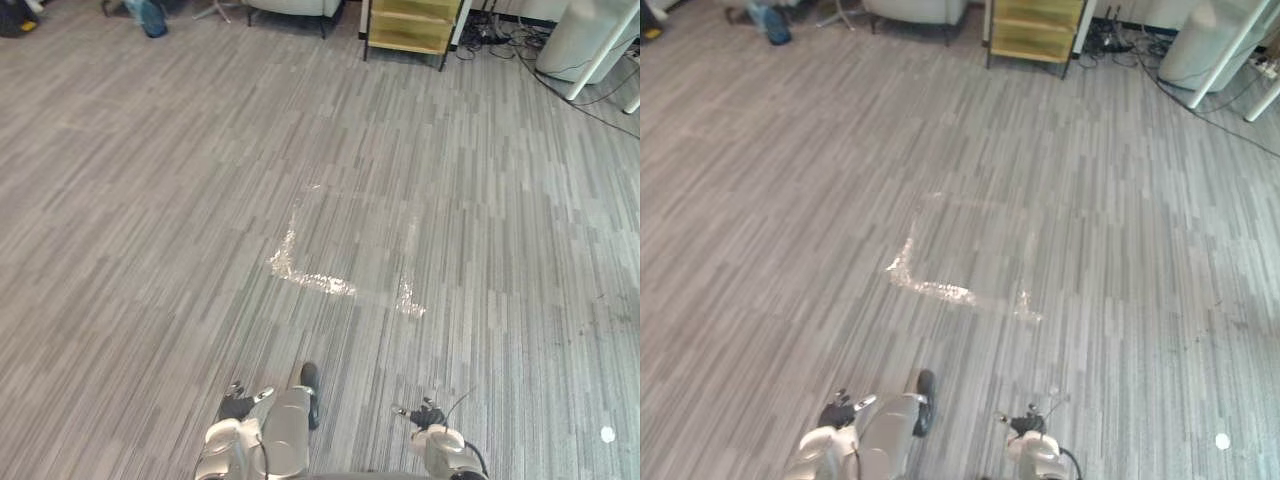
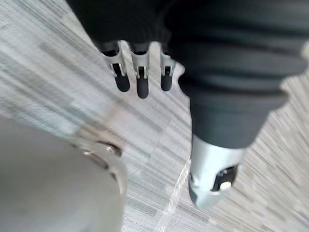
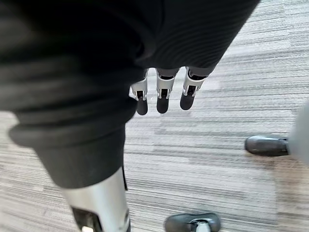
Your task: Pick up cushions and gather them together orderly.
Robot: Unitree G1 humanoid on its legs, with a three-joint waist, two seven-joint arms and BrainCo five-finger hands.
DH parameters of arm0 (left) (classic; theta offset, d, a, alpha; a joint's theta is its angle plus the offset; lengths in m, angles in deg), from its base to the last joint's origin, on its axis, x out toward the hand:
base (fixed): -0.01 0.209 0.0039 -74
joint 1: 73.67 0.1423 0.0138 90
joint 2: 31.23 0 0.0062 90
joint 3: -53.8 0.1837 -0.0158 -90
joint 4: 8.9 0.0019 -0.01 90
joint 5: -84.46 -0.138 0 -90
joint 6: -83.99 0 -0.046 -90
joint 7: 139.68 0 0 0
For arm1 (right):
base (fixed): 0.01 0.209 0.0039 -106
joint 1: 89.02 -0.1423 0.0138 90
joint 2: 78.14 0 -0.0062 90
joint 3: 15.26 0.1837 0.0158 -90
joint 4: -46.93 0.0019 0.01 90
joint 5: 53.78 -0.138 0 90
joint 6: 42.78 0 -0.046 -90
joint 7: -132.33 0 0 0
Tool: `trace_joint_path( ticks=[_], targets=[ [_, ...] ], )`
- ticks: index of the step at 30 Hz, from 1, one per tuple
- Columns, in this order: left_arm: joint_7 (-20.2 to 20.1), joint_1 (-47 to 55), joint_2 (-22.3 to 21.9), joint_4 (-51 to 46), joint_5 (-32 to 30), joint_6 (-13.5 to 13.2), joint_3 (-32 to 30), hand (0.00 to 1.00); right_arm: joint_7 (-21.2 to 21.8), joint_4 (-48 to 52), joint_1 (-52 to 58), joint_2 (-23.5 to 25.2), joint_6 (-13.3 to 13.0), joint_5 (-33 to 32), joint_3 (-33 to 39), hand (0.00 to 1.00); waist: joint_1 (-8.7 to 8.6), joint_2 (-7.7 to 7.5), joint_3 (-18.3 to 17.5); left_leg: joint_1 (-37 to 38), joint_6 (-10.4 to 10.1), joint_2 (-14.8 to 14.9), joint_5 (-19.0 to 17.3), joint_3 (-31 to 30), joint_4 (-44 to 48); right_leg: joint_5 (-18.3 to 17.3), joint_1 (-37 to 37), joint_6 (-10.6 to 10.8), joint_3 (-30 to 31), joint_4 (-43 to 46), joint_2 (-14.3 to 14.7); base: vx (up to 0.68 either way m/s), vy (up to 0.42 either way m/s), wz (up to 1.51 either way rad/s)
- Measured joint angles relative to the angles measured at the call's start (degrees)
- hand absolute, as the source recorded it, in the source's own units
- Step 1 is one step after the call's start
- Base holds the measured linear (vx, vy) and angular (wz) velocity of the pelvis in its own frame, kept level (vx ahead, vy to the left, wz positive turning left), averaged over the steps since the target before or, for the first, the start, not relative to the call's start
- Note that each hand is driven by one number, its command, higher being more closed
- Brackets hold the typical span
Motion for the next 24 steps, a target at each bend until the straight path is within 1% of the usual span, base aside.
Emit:
trace_joint_path(
  ticks=[1,2,3,4,5,6,7,8,9,10,11,12,13,14,15,16,17,18,19,20,21,22,23,24],
  targets=[
    [-0.1,0.4,0.4,0.3,-0.1,0.1,0.7,0.00,0.2,0.0,0.0,-0.3,-0.1,0.2,0.0,0.00,0.01,0.07,-0.3,2.9,-0.3,-0.3,-2.1,-0.1,-1.0,2.4,-3.3,3.6,0.7,9.6,-0.6,0.59,0.192,-0.28],
    [0.0,0.5,0.3,0.7,-0.2,0.1,1.7,0.00,0.2,0.2,0.2,-0.4,-0.3,0.5,0.1,0.00,-0.24,0.29,-0.5,5.2,-1.0,-0.3,-3.8,-0.3,-2.2,4.8,-5.9,7.5,1.3,16.6,-0.9,0.48,0.148,-0.15],
    [0.0,0.3,1.4,1.5,-0.4,0.5,3.6,0.00,0.4,0.3,0.4,-0.2,-0.6,1.3,0.1,0.00,-1.01,0.10,-0.4,9.8,-2.9,-1.3,-6.8,-1.5,-4.9,8.1,-12.1,11.3,1.4,31.9,-1.7,0.68,0.147,0.14],
    [-0.1,-0.1,1.9,2.5,-0.5,1.3,4.7,0.00,0.9,0.4,1.0,-0.1,-0.4,1.7,0.0,0.00,-2.15,-0.76,-0.2,14.0,-2.5,-2.5,-7.3,-1.7,-6.8,6.1,-17.5,8.5,-0.4,43.3,-4.1,0.56,0.071,0.17],
    [-0.1,-0.2,1.8,2.8,-0.5,1.3,5.0,0.00,1.0,0.7,1.6,-0.2,-0.3,2.0,0.0,0.00,-2.47,-0.55,0.0,16.6,-2.4,-2.6,-7.6,-1.7,-8.3,4.7,-19.7,6.6,-1.9,46.5,-4.8,0.62,0.056,0.13],
    [-0.1,-0.3,1.8,2.8,-0.5,1.4,5.8,0.00,1.0,1.1,2.8,-0.3,-0.3,2.2,0.0,0.00,-2.84,0.09,0.2,21.0,-2.3,-2.3,-7.7,-1.8,-10.8,2.3,-22.9,3.2,-4.9,48.2,-5.8,0.50,0.013,-0.02],
    [-0.1,0.1,1.7,2.8,-0.8,1.3,5.9,0.00,1.2,3.0,3.6,-0.4,-0.4,2.2,0.0,0.00,-3.27,0.90,0.3,26.0,-2.3,-1.6,-7.7,-1.9,-14.0,-0.8,-26.3,0.1,-9.7,44.9,-6.8,0.49,-0.006,0.03],
    [-0.1,0.1,1.8,2.9,-0.9,1.3,6.1,0.00,1.2,2.9,3.8,-0.6,-0.7,2.2,0.1,0.00,-3.96,1.35,0.5,27.7,-2.3,-1.2,-7.7,-2.0,-15.0,-1.9,-27.3,-0.8,-11.6,41.6,-7.0,0.60,-0.098,0.19],
    [-0.1,0.1,2.1,3.1,-1.1,1.2,6.8,0.00,1.4,2.6,3.2,-1.0,-0.6,2.2,0.1,0.00,-5.12,1.41,0.6,31.3,-2.3,0.1,-7.7,-2.2,-16.7,-2.6,-29.9,-1.9,-15.2,30.5,-6.5,0.50,-0.130,0.27],
    [-0.1,0.1,2.1,3.1,-1.1,1.2,7.4,0.00,1.5,2.6,3.1,-1.2,-0.7,2.2,0.0,0.00,-5.51,1.44,0.6,32.6,-2.3,0.7,-7.7,-2.4,-17.4,-1.2,-31.1,-1.6,-15.4,22.0,-5.4,0.50,-0.161,0.29],
    [-0.1,0.2,2.4,3.1,-1.1,1.2,8.2,0.00,1.5,2.5,3.1,-1.4,-0.7,2.2,0.0,0.00,-5.72,1.42,0.6,33.5,-2.3,1.0,-7.7,-2.9,-17.8,0.5,-31.7,-1.5,-14.8,16.1,-4.5,0.40,-0.193,0.36],
    [-0.3,0.5,2.9,3.3,-1.4,1.1,9.2,0.00,1.5,2.2,3.1,-1.9,-0.5,2.2,-0.1,0.00,-6.15,0.89,0.3,34.7,-2.9,0.9,-8.0,-4.1,-18.7,5.5,-32.2,-0.6,-12.1,4.8,-3.0,0.66,-0.317,0.51],
    [-0.3,0.9,3.1,3.5,-1.5,1.0,10.0,0.00,1.8,1.2,3.6,-2.2,-0.4,2.0,0.0,0.00,-6.89,-0.10,-0.1,36.9,-5.5,0.2,-9.6,-6.5,-19.0,12.8,-32.5,-0.5,-8.5,-2.5,-2.3,0.69,-0.337,0.57],
    [-0.2,0.9,3.2,3.9,-1.5,1.0,10.1,0.00,1.9,1.0,3.4,-2.8,-0.5,2.1,0.0,0.00,-7.78,0.01,-0.2,38.1,-6.6,0.7,-10.4,-8.0,-19.0,18.0,-32.4,-3.0,-7.2,-0.8,-1.5,0.59,-0.274,0.28],
    [-0.1,1.1,2.6,5.6,-1.7,1.2,10.1,0.00,2.1,-0.1,1.8,-4.5,-0.3,2.2,-0.1,0.00,-7.78,3.08,-1.1,38.2,-6.9,3.4,-10.5,-9.7,-17.3,13.8,-33.8,-3.9,-8.0,4.7,0.2,0.45,-0.208,0.04],
    [-0.2,1.3,2.2,6.3,-1.8,1.2,10.1,0.00,2.2,-0.2,1.8,-4.7,-0.3,2.2,0.1,0.00,-7.96,4.46,-1.8,37.0,-7.0,4.6,-10.5,-11.3,-14.1,11.1,-34.4,-4.4,-8.4,6.6,1.4,0.55,-0.248,-0.16],
    [-0.1,1.6,1.0,6.3,-2.2,1.1,9.5,0.00,2.3,-0.2,1.9,-4.7,-0.3,2.2,1.3,0.00,-7.89,6.08,-2.4,34.7,-7.5,6.1,-10.1,-12.8,-7.6,8.6,-34.1,-5.3,-9.2,8.3,2.8,0.67,-0.293,-0.13],
    [-0.1,1.6,0.2,6.2,-2.5,1.2,6.7,0.00,2.3,0.1,1.9,-4.8,-0.3,2.2,1.7,0.00,-7.92,7.18,-2.5,29.9,-8.9,7.2,-6.9,-14.6,3.6,5.8,-33.0,-6.1,-9.9,9.5,4.5,0.58,-0.253,-0.17],
    [-0.1,1.5,-0.6,6.2,-2.5,1.3,5.4,0.00,2.2,0.3,2.0,-4.8,-0.2,2.1,1.3,0.00,-7.94,7.78,-2.2,25.9,-8.8,7.9,-1.8,-15.1,12.5,4.7,-31.2,-6.7,-10.1,9.3,5.5,0.58,-0.200,-0.11],
    [-0.3,1.9,-1.4,5.5,-2.5,1.3,4.9,0.00,2.0,0.3,2.0,-4.9,-0.1,2.1,1.0,0.00,-7.49,8.15,-0.9,21.0,-9.1,9.5,7.0,-15.6,23.8,3.4,-27.4,-7.7,-10.2,7.3,6.8,0.56,-0.129,-0.04],
    [-0.4,1.6,-1.5,4.2,-2.5,1.2,5.1,0.00,1.4,0.3,2.1,-4.8,-0.1,2.0,0.9,0.00,-7.01,8.60,-0.3,15.3,-9.0,11.3,2.2,-14.6,34.1,1.8,-22.8,-9.0,-10.4,5.5,8.3,0.54,-0.086,-0.03],
    [-0.4,1.4,-1.1,3.2,-2.5,1.2,5.3,0.00,1.2,0.3,2.3,-4.3,0.0,1.8,0.8,0.00,-6.49,8.34,0.0,12.3,-9.3,11.5,-0.6,-13.8,37.4,0.8,-20.0,-9.2,-10.4,4.4,8.5,0.51,-0.081,0.07],
    [-0.4,1.4,-0.2,2.0,-2.4,1.1,6.1,0.00,0.9,0.3,2.6,-3.5,0.0,0.8,0.5,0.00,-5.90,6.61,0.7,8.1,-9.0,10.5,-3.8,-12.3,37.3,-0.1,-16.2,-9.1,-10.3,2.0,8.3,0.47,-0.108,0.07],
    [-0.5,1.4,0.2,0.8,-2.0,0.8,6.5,0.00,0.7,0.3,2.8,-2.7,0.0,-0.2,0.5,0.00,-5.26,5.83,0.8,4.8,-8.2,9.3,-6.5,-10.0,32.5,-0.1,-12.9,-8.5,-10.1,-0.6,8.1,0.46,-0.110,0.04]
  ],
)
